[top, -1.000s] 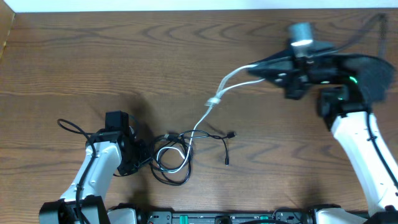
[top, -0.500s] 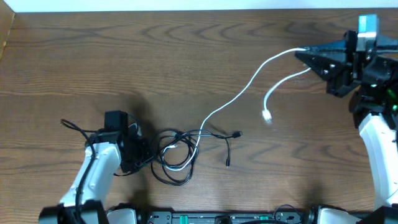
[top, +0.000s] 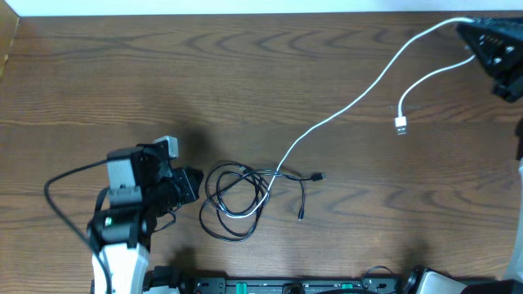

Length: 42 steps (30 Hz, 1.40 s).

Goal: Untangle cables
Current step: 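Pull the right gripper up and right, extracting the white cable, then carry the white cable to the far right and lower it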

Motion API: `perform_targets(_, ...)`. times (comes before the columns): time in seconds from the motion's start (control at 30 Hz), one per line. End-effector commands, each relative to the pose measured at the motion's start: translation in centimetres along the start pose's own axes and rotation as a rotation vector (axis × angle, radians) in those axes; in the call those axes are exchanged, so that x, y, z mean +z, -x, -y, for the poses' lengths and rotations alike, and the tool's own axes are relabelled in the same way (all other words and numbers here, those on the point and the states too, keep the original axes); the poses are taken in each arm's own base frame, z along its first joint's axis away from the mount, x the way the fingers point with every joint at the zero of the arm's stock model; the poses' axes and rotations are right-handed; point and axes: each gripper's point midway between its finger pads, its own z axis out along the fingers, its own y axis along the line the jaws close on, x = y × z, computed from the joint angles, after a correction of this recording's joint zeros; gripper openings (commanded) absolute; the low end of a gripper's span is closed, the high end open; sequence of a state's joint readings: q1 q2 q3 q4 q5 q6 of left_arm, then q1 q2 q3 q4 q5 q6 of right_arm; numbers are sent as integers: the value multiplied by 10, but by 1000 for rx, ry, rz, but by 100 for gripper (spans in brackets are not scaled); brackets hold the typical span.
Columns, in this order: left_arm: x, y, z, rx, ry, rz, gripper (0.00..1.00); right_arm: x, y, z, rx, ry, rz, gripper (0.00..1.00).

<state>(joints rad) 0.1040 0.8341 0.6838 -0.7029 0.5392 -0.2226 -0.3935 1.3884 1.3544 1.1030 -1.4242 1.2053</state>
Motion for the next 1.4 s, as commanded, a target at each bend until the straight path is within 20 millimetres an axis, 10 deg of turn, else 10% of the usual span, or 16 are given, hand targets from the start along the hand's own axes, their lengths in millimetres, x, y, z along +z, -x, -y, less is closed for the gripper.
perform_targets(0.0, -17, 9, 1, -5, 38, 79, 7, -3, 26, -9, -82, -21, 26, 1)
perform_targets(0.53, -24, -25, -39, -196, 258, -10, 8, 5, 100, -54, -177, -25, -10, 1)
perform_targets(0.67, -20, -30, -29, -226, 192, -44, 31, 8, 110, -71, -208, -6, -8, 1)
perform_targets(0.8, -11, -43, -32, -250, 183, -103, 51, 11, 105, -70, -175, 13, -29, 1)
perform_targets(1.07, 7, -66, -48, -308, 232, -228, 52, 10, 84, -59, -127, 55, -124, 1)
perform_targets(1.37, 19, -79, -59, -359, 275, -340, 52, 8, 47, 5, 130, 37, -131, 1)
